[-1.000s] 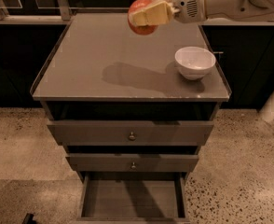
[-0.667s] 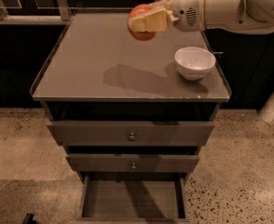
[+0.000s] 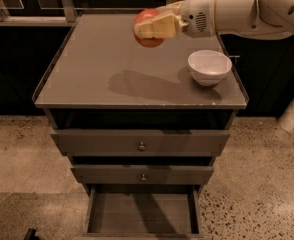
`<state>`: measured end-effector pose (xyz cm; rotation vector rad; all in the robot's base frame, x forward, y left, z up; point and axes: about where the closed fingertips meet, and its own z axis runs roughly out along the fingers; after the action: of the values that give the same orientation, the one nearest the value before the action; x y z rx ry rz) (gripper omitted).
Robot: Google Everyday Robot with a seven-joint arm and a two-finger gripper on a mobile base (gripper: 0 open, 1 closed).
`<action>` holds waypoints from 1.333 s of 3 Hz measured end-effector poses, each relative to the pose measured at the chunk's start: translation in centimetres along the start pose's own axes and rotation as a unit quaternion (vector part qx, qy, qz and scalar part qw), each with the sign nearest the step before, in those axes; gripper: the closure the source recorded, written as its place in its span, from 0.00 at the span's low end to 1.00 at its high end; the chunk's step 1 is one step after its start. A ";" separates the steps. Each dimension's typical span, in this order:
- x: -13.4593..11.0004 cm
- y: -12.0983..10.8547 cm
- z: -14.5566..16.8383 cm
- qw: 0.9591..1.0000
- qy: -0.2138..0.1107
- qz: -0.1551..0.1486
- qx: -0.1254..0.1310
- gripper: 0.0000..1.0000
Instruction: Place apple into bottom drawer
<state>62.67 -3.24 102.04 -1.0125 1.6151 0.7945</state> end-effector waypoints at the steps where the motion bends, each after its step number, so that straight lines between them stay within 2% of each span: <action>1: 0.2 2.5 -0.1 0.999 -0.043 0.029 -0.001 1.00; 2: 4.2 4.7 -2.0 0.991 -0.070 0.117 0.015 1.00; 3: 10.4 7.4 -3.2 0.977 -0.046 0.208 0.030 1.00; 4: 14.2 9.6 -1.9 0.972 -0.016 0.233 0.016 1.00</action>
Offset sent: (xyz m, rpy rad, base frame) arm -0.1215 -0.0296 -0.1625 0.2960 0.4355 -0.1883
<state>51.48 -4.01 88.94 -0.5957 1.8589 1.0838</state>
